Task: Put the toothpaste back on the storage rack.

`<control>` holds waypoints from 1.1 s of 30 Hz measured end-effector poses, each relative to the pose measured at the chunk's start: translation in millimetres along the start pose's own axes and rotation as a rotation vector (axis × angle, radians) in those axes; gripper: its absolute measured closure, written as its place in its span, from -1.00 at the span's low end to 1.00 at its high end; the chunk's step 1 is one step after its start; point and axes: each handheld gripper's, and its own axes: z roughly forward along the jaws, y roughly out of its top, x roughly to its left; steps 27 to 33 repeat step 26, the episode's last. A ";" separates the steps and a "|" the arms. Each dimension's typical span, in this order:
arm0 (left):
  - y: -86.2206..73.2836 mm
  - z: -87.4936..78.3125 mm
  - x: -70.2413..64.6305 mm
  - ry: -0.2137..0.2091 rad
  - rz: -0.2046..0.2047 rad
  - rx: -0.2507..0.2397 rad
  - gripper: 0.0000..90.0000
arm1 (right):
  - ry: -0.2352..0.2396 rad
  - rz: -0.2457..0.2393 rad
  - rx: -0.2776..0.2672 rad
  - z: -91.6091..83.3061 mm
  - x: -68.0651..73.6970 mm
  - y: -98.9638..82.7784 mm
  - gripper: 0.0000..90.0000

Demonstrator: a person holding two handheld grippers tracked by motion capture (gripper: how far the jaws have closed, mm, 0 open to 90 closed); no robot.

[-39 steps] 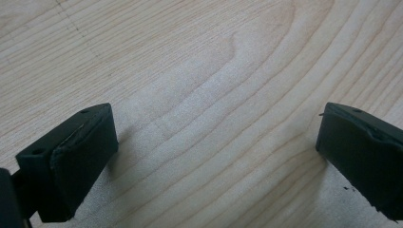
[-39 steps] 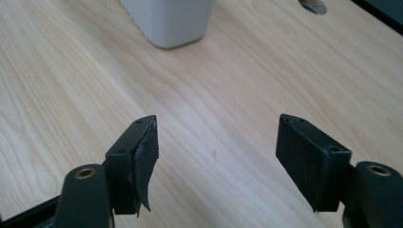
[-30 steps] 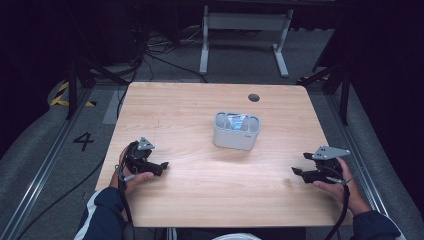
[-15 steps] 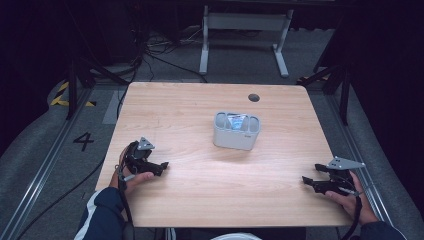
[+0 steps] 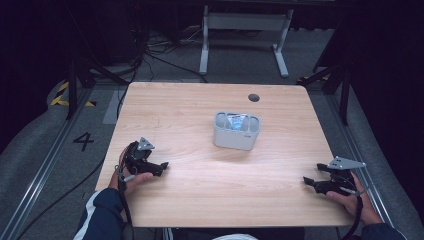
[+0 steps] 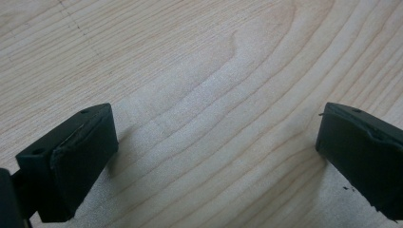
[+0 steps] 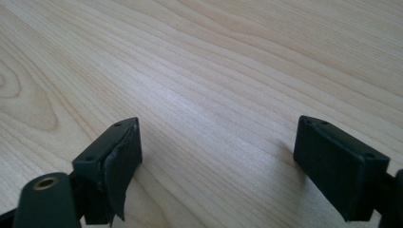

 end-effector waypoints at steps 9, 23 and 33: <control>0.2 0.0 0.7 -0.002 0.008 -0.001 -0.99 | -0.003 0.002 0.001 0.4 -0.1 0.1 -0.65; 1.0 0.5 1.4 0.010 0.011 -0.004 -0.99 | 0.002 -0.003 0.003 0.1 -1.0 0.0 -0.66; 1.3 0.9 0.3 0.007 -0.003 0.000 -1.00 | 0.003 -0.006 0.002 0.3 -1.4 0.1 -0.66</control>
